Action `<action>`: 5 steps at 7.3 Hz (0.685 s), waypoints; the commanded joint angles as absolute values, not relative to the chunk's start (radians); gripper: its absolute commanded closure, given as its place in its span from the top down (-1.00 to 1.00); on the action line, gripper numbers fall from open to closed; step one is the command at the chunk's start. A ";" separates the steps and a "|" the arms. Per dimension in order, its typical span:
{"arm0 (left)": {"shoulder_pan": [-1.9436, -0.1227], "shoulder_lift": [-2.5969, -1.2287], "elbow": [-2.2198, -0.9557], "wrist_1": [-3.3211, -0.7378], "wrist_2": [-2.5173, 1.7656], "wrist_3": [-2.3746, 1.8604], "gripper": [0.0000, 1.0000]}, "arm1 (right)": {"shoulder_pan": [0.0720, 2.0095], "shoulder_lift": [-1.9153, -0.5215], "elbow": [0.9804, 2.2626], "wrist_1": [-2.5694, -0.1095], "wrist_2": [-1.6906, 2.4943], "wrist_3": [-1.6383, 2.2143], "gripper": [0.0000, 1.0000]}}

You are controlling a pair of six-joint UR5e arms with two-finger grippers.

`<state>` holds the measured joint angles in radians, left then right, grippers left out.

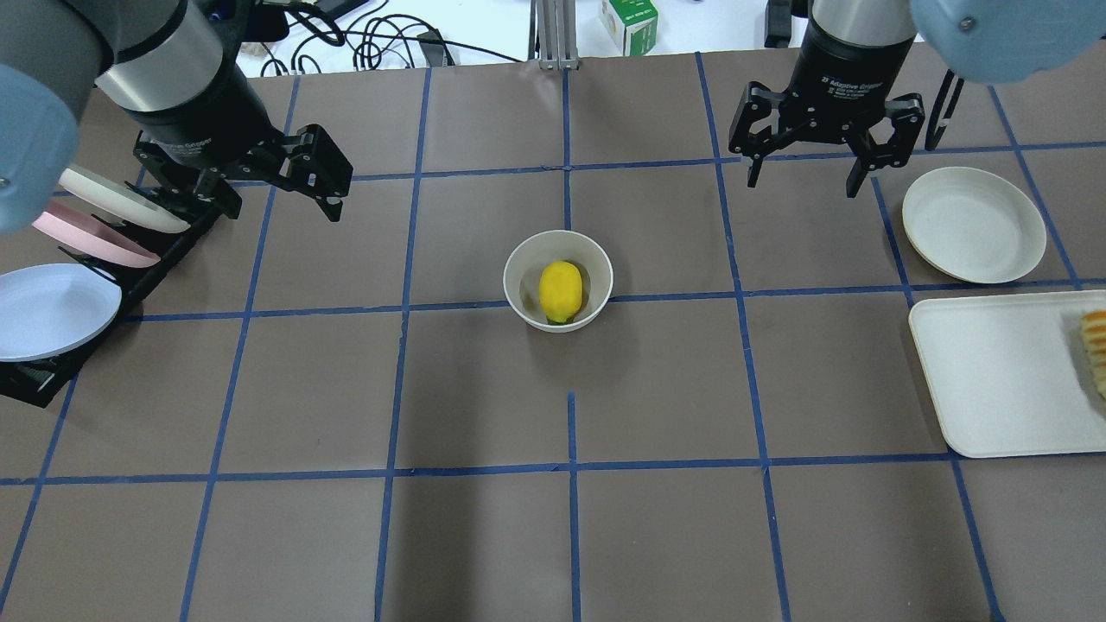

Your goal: Place bowl and put lemon in it

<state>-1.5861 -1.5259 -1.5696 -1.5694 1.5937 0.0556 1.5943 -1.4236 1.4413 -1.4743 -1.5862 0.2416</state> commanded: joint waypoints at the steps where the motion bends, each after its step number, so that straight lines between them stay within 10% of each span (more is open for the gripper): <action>1: -1.588 -1.525 -1.574 -1.568 1.594 0.057 1.00 | 1.598 -1.424 1.443 -1.476 -1.586 0.250 1.00; 5: -1.588 -1.525 -1.575 -1.568 1.592 0.057 1.00 | 1.600 -1.422 1.443 -1.476 -1.589 0.248 1.00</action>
